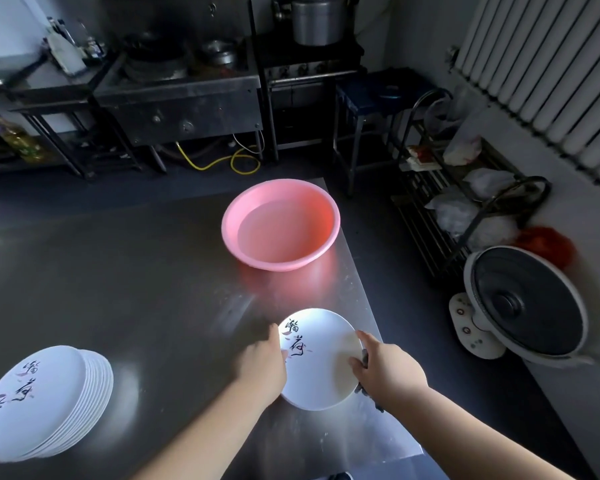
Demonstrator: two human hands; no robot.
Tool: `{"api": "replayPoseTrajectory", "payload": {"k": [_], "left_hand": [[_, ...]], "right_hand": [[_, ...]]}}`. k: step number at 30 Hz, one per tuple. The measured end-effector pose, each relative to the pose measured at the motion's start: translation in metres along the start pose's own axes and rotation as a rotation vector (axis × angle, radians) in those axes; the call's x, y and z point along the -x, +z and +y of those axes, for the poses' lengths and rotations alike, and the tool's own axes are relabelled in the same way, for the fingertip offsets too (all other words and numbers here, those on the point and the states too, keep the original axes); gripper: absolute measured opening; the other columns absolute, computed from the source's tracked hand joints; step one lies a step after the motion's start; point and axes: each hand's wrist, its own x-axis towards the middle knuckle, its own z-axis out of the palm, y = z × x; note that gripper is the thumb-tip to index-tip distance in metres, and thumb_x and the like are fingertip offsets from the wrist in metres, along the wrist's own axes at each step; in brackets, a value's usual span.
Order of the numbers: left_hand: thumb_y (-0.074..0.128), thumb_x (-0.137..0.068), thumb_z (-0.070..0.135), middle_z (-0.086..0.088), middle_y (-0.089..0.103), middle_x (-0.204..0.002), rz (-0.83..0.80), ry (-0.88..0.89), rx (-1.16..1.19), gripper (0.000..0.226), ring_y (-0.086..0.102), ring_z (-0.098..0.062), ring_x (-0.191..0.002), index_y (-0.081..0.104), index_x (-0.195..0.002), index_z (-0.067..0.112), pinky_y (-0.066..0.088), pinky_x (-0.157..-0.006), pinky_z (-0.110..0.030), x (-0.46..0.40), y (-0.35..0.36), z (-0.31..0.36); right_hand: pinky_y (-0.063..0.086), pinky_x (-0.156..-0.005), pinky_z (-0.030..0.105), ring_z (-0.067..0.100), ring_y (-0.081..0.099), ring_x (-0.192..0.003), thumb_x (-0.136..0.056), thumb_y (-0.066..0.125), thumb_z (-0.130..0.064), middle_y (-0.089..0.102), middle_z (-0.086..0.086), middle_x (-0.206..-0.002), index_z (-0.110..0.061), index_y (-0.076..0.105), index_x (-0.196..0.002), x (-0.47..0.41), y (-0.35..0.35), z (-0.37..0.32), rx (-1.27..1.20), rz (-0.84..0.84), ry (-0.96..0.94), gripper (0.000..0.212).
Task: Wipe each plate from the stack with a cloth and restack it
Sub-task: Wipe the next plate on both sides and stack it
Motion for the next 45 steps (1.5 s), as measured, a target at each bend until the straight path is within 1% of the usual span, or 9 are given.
{"api": "replayPoseTrajectory", "payload": {"k": [4, 8, 13, 17, 25, 28, 35, 41, 45], "left_hand": [[0.044, -0.109, 0.036, -0.005, 0.070, -0.115, -0.003, 0.018, -0.018, 0.038, 0.068, -0.029, -0.103, 0.034, -0.140, 0.016, 0.040, -0.068, -0.034, -0.001, -0.001, -0.002], [0.046, -0.107, 0.042, -0.007, 0.069, -0.122, 0.014, 0.051, 0.041, 0.054, 0.067, -0.030, -0.110, 0.029, -0.153, 0.017, 0.041, -0.073, -0.034, -0.003, -0.003, -0.015], [0.041, -0.107, 0.049, -0.007, 0.069, -0.125, 0.080, 0.088, 0.076, 0.056, 0.067, -0.030, -0.114, 0.029, -0.157, 0.027, 0.053, -0.088, -0.037, 0.009, -0.028, -0.057], [0.041, -0.106, 0.051, -0.004, 0.070, -0.111, 0.179, 0.053, 0.107, 0.041, 0.069, -0.030, -0.103, 0.043, -0.143, 0.033, 0.056, -0.084, -0.037, 0.023, -0.055, -0.124], [0.043, -0.105, 0.049, 0.007, 0.071, -0.101, 0.295, -0.172, 0.166, 0.034, 0.068, -0.022, -0.092, 0.050, -0.135, 0.034, 0.056, -0.071, -0.034, 0.054, -0.065, -0.305], [0.044, -0.104, 0.041, 0.006, 0.065, -0.114, 0.331, -0.281, 0.187, 0.025, 0.062, -0.021, -0.090, 0.053, -0.124, 0.029, 0.054, -0.068, -0.035, 0.071, -0.058, -0.362], [0.049, -0.104, 0.042, -0.006, 0.049, -0.148, 0.298, -0.558, 0.246, 0.047, 0.063, -0.028, -0.122, 0.048, -0.145, 0.019, 0.052, -0.089, -0.037, 0.098, -0.027, -0.449], [0.051, -0.101, 0.036, 0.003, 0.066, -0.107, 0.226, -0.512, 0.300, 0.013, 0.066, -0.025, -0.095, 0.055, -0.106, 0.024, 0.058, -0.081, -0.042, 0.099, 0.010, -0.482], [0.058, -0.098, 0.023, 0.003, 0.065, -0.096, 0.286, -0.489, 0.455, 0.009, 0.064, -0.023, -0.086, 0.055, -0.106, 0.021, 0.054, -0.073, -0.037, 0.098, 0.019, -0.487]], "right_hand": [[0.058, -0.058, 0.030, 0.006, 0.059, -0.056, -0.097, 0.045, -0.045, 0.073, -0.019, -0.074, -0.043, 0.043, -0.126, 0.002, 0.001, -0.003, 0.070, 0.040, 0.020, 0.029], [0.057, -0.064, 0.032, 0.021, 0.067, -0.076, -0.095, 0.043, -0.053, 0.069, -0.010, -0.082, -0.030, 0.047, -0.109, 0.001, -0.006, -0.016, 0.187, 0.132, 0.060, 0.027], [0.058, -0.069, 0.033, 0.019, 0.070, -0.088, -0.098, 0.044, -0.063, 0.069, -0.015, -0.095, -0.034, 0.046, -0.139, 0.002, -0.014, -0.057, 0.215, 0.203, 0.042, 0.051], [0.053, -0.064, 0.030, 0.012, 0.063, -0.083, -0.097, 0.045, -0.063, 0.067, -0.019, -0.086, -0.035, 0.050, -0.136, 0.001, -0.001, -0.114, 0.139, 0.202, -0.053, 0.048], [0.055, -0.080, 0.032, 0.016, 0.070, -0.096, -0.095, 0.054, -0.060, 0.068, -0.015, -0.087, -0.035, 0.048, -0.149, -0.002, 0.068, -0.258, 0.029, 0.077, -0.266, 0.059], [0.058, -0.081, 0.035, 0.012, 0.070, -0.085, -0.096, 0.054, -0.058, 0.070, -0.016, -0.084, -0.031, 0.053, -0.140, 0.000, 0.099, -0.304, 0.007, -0.023, -0.314, 0.051], [0.060, -0.073, 0.031, 0.005, 0.068, -0.073, -0.094, 0.054, -0.053, 0.074, -0.021, -0.083, -0.033, 0.058, -0.125, 0.000, 0.166, -0.385, 0.022, -0.184, -0.361, 0.038], [0.060, -0.079, 0.034, 0.017, 0.071, -0.086, -0.091, 0.059, -0.051, 0.072, -0.014, -0.093, -0.035, 0.058, -0.130, 0.000, 0.207, -0.418, 0.049, -0.223, -0.344, 0.042], [0.061, -0.071, 0.034, 0.018, 0.072, -0.077, -0.083, 0.056, -0.046, 0.073, -0.011, -0.089, -0.040, 0.056, -0.131, 0.002, 0.221, -0.423, -0.010, -0.226, -0.284, 0.048]]}}
